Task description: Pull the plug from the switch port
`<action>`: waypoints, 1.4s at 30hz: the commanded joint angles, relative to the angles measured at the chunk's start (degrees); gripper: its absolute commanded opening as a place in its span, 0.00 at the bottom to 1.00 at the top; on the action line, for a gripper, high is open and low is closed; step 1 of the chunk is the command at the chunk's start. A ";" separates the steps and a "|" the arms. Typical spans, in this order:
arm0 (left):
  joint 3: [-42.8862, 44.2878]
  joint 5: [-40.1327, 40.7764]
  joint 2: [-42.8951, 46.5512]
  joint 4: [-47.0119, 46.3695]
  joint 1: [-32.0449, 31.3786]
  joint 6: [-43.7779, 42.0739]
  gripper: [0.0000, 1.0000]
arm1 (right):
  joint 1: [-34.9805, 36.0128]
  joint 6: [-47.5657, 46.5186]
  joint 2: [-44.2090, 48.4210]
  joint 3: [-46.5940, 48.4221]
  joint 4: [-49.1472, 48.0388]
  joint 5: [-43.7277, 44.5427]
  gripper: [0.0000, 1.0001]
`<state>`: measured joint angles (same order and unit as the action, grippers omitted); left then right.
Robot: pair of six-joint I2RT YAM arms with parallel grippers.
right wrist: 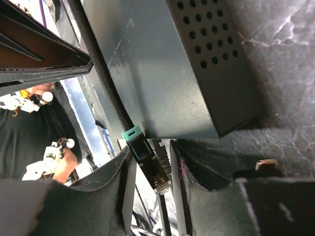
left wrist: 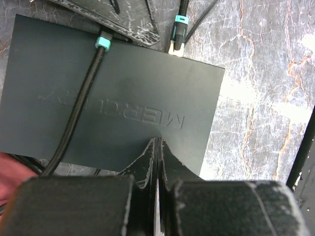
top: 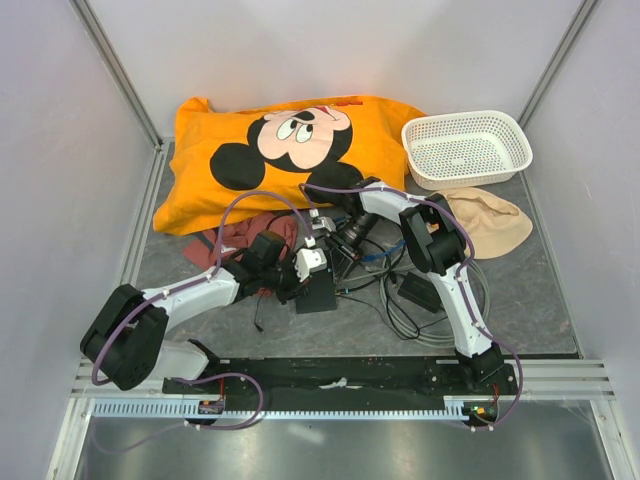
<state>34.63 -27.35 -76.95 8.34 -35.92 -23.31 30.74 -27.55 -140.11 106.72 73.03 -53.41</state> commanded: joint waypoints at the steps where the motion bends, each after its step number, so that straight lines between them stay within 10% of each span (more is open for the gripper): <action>1: -2.02 -0.51 1.01 0.28 -0.38 -1.56 0.02 | 0.37 0.65 -0.51 -0.37 -6.33 2.60 0.38; 14: -2.82 0.02 0.22 -1.22 -0.46 -2.27 0.01 | 0.11 -1.54 -1.30 -0.98 -6.59 4.71 0.17; 21: -2.64 0.46 -0.13 -1.13 -0.38 -2.09 0.02 | 0.02 -9.28 -4.11 2.09 2.02 -0.65 0.33; 32: -3.08 0.28 -0.13 -1.66 -0.38 -2.53 0.01 | -0.07 6.95 -2.27 0.96 -11.93 9.27 0.14; 35: -3.34 0.28 0.04 -1.75 -0.38 -2.44 0.02 | -0.07 4.37 -0.08 -1.51 -12.13 8.60 0.35; 42: -3.52 0.37 -0.22 -1.83 -0.38 -2.53 0.02 | 0.28 10.90 5.88 -7.82 -22.82 22.44 0.42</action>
<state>32.69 -27.59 -76.31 4.47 -36.07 -23.90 30.57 -21.56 -137.64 103.70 67.31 -50.46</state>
